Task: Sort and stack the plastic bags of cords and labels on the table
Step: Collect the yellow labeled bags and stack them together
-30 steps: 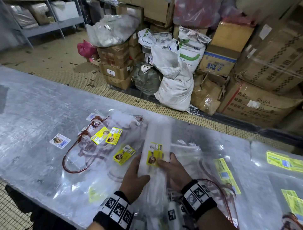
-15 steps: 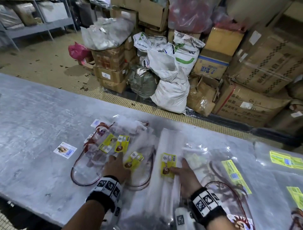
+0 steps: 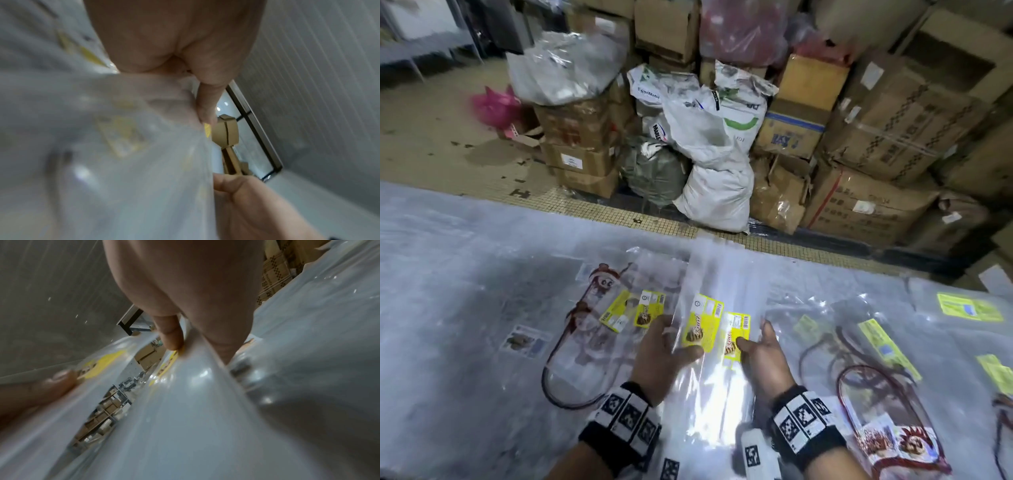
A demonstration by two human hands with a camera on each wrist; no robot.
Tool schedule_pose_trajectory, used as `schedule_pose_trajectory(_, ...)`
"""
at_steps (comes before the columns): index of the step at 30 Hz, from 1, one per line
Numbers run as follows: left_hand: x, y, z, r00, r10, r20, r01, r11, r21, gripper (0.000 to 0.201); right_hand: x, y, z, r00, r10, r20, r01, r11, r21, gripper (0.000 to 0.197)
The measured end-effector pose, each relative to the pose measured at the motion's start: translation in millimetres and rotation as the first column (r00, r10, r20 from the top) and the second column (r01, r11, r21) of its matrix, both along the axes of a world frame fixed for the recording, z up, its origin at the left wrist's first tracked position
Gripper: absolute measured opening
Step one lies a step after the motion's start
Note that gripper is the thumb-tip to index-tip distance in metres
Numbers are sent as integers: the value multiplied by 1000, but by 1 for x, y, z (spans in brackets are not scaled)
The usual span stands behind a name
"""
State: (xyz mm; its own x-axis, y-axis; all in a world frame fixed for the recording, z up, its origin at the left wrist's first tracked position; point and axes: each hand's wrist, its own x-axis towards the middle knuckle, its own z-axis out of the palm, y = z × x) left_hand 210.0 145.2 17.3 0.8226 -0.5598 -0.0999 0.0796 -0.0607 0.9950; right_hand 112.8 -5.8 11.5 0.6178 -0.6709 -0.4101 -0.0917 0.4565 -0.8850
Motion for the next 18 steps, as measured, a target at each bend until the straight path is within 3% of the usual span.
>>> schedule_pose_trajectory(3, -5, -1, -14, 994, -99, 48, 96, 994, 55, 54, 8, 7, 3, 998, -30, 49, 29, 999, 26, 34)
schedule_pose_trajectory(5, -12, -4, -23, 976, -131, 173, 93, 973, 210, 57, 10, 14, 8, 999, 2, 38, -5, 997, 78, 20)
schedule_pose_trajectory(7, -19, -8, -27, 920, -231, 316, 57, 878, 476, 82, 7, 20, 11, 999, -32, 18, 29, 991, 127, 40)
schedule_pose_trajectory(8, -22, -10, -27, 904, -276, 327, 56, 835, 548, 95, 6, 20, 7, 999, -22, 27, 21, 998, 51, 36)
schedule_pose_trajectory(10, -28, -13, -25, 903, -333, 272, 158, 845, 510, 102, 2, 24, 9, 999, -3, 49, 6, 998, -56, 10)
schedule_pose_trajectory(13, -23, -7, -27, 915, -382, 132, 306, 868, 391, 81, -10, 18, 2, 999, -19, 49, 21, 999, -44, 37)
schedule_pose_trajectory(15, -8, 2, -27, 935, -303, 183, 190, 867, 461, 64, -19, 11, 3, 998, -60, 36, 59, 998, 9, 43)
schedule_pose_trajectory(16, 2, 8, -28, 917, -293, 269, 84, 803, 590, 60, -24, 9, 4, 996, -78, 38, 77, 997, 22, 44)
schedule_pose_trajectory(18, 17, 17, -26, 858, -397, 327, -54, 564, 824, 62, -28, 5, -1, 993, -110, 45, 109, 994, 33, 48)
